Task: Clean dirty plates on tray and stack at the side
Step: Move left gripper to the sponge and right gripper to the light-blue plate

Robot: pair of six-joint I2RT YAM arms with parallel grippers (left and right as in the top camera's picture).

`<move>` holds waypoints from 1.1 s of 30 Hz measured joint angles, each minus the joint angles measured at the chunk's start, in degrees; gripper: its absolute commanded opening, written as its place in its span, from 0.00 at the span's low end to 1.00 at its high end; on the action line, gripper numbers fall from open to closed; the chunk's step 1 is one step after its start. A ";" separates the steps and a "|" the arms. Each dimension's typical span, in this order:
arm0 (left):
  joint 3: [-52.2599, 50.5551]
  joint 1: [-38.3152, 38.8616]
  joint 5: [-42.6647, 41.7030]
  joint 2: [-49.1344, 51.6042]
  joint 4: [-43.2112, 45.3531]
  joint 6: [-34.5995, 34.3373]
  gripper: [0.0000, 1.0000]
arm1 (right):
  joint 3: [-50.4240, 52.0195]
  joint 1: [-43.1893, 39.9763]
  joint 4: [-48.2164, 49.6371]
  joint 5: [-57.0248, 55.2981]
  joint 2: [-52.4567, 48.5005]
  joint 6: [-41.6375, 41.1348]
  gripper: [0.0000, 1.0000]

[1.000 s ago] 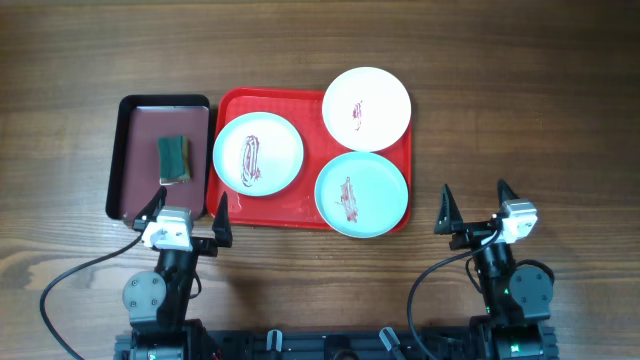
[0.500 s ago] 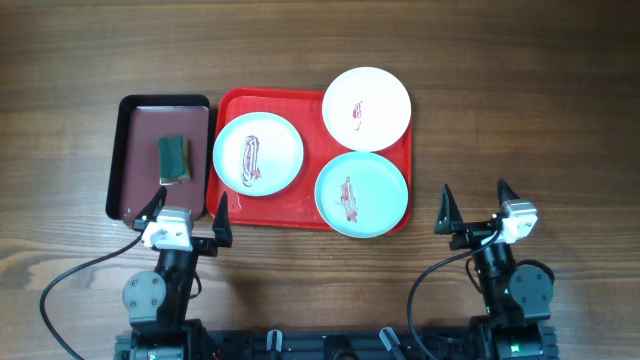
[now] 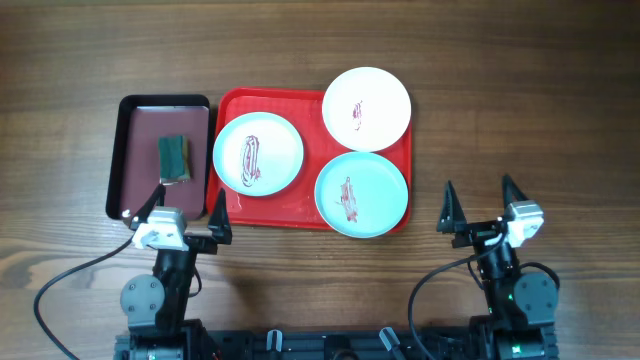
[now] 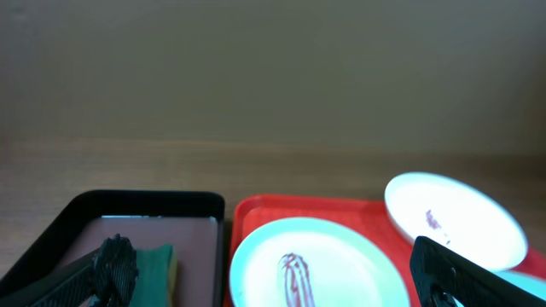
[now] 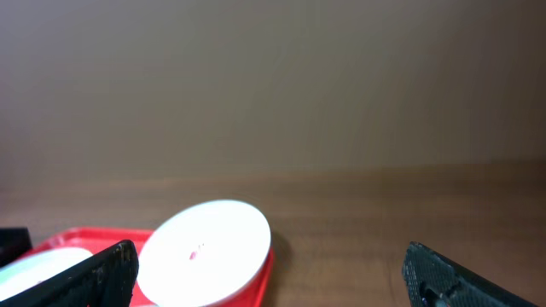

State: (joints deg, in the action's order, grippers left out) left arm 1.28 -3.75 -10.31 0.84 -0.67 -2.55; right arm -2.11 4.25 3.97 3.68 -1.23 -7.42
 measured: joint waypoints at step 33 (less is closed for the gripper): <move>56.11 0.00 -1.66 63.49 -44.63 -4.68 1.00 | -77.81 0.28 -41.18 49.37 -84.43 -2.32 0.99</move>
State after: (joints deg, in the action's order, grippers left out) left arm 57.39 -3.75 -11.97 64.34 -45.30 -7.22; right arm -79.92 4.54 -37.21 53.06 -85.67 -9.74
